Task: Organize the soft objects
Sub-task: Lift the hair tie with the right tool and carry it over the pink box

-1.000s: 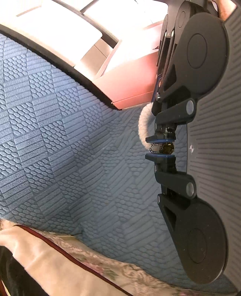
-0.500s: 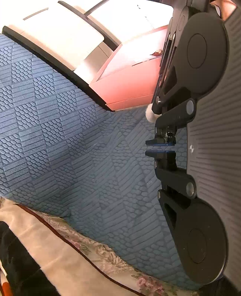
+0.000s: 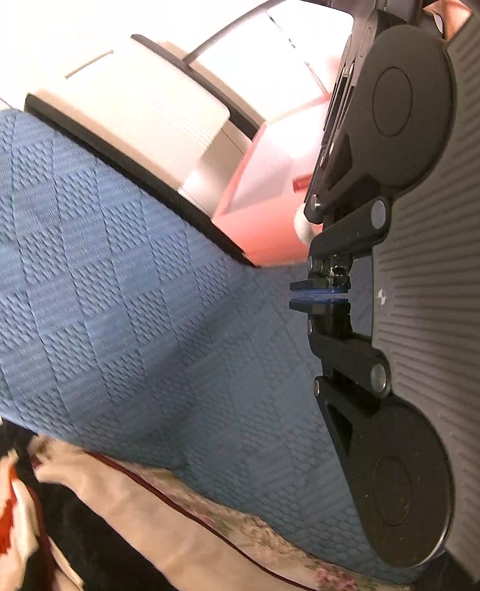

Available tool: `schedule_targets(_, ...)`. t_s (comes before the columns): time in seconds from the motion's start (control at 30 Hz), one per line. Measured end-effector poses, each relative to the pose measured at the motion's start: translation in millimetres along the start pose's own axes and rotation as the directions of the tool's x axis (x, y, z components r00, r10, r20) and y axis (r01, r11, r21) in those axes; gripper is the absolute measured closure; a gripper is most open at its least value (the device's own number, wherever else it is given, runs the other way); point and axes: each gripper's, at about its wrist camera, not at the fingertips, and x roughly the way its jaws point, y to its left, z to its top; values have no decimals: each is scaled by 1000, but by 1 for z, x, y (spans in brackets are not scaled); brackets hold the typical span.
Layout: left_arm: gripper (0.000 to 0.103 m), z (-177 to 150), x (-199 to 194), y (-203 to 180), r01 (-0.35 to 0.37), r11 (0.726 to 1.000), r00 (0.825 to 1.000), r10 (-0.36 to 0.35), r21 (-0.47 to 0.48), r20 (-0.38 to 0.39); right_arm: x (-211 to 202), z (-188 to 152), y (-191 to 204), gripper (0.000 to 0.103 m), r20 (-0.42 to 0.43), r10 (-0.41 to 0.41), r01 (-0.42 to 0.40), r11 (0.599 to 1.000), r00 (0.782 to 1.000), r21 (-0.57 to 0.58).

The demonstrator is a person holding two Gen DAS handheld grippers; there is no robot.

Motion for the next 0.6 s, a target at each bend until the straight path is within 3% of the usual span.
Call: schedule_targets(0.6, 100, 29, -2, -107, 106, 991, 993, -109, 78, 47, -80, 42, -55, 92, 116, -66, 64, 998, 991, 23)
